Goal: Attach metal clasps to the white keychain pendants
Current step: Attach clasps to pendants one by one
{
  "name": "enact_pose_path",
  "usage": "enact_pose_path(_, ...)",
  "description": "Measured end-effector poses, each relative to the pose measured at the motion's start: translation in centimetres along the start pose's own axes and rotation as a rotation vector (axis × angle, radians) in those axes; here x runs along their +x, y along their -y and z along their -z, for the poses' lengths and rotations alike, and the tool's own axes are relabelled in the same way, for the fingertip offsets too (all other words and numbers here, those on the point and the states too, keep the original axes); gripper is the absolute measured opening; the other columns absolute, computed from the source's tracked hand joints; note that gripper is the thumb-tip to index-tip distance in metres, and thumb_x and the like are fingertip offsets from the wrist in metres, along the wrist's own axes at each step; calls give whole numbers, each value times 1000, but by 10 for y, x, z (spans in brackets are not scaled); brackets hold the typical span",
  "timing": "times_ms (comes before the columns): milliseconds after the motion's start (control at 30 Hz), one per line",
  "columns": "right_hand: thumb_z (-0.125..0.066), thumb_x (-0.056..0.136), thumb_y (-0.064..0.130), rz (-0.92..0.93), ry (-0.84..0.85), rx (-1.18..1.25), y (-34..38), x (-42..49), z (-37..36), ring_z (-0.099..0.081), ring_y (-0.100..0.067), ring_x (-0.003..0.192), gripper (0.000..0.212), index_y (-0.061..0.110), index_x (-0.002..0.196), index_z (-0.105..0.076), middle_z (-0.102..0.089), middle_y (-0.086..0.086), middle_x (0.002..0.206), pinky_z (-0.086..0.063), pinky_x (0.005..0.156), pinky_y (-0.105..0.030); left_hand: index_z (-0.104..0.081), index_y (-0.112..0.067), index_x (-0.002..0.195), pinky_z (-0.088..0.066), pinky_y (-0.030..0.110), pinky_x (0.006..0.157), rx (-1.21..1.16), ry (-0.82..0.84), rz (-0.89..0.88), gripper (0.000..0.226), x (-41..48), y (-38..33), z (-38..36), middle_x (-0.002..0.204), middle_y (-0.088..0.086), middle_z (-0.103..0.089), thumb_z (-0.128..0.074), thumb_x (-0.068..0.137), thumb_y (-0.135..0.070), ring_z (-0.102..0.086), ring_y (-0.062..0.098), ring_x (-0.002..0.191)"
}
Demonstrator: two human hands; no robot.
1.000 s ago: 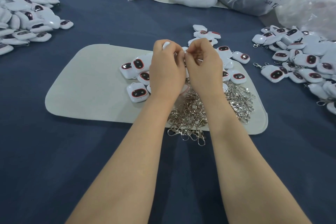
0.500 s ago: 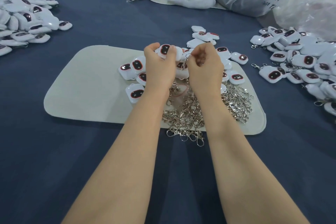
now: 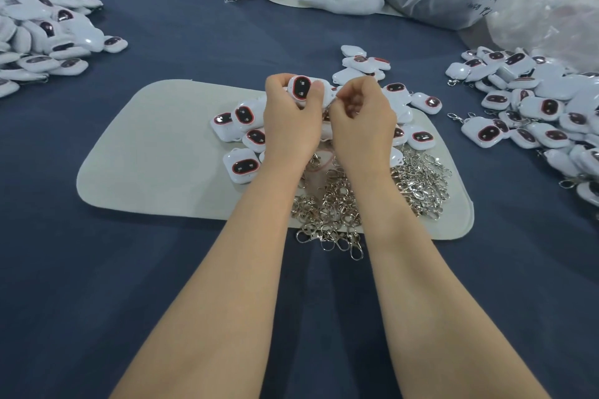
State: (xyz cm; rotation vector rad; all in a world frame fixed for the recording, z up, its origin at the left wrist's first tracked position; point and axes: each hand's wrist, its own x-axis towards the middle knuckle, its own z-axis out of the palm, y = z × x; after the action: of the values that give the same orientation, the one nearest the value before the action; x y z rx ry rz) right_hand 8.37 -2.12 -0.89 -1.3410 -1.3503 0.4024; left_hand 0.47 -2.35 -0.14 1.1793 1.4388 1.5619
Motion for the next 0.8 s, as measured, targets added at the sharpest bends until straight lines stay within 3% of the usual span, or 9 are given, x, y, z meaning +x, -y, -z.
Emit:
enact_pose_path(100,-53,82,0,-7,-21,-4,-1,0,0,-46,-1,61,10,7,86,-58,-50,14,68,-38,63,-11,-42,-17,105,-53,35,78,1,6,5,21,0,1,-1,86,-7,-56,-57,92,-23,-64,22,87)
enact_pose_path(233,-54,81,0,-9,-26,-3,-1,0,1,-46,0,61,12,12,83,-55,-50,14,67,-38,62,-10,-41,-18,104,-47,22,69,40,-7,-17,21,0,2,-1,81,-11,-53,-57,92,-24,-61,17,80)
enact_pose_path(400,-54,81,-1,-7,-20,-2,-1,1,0,-46,2,59,13,13,83,-55,-50,14,67,-39,61,-9,-38,-16,105,-51,34,79,50,-1,-26,22,0,2,-1,83,-8,-53,-55,93,-23,-65,24,87)
enact_pose_path(800,-54,81,-1,9,-31,-18,-4,0,-2,-46,3,59,15,15,82,-54,-49,15,66,-37,61,-8,-37,-16,104,-51,32,77,71,-14,-37,21,-1,1,-1,82,-10,-52,-55,94,-22,-64,23,85)
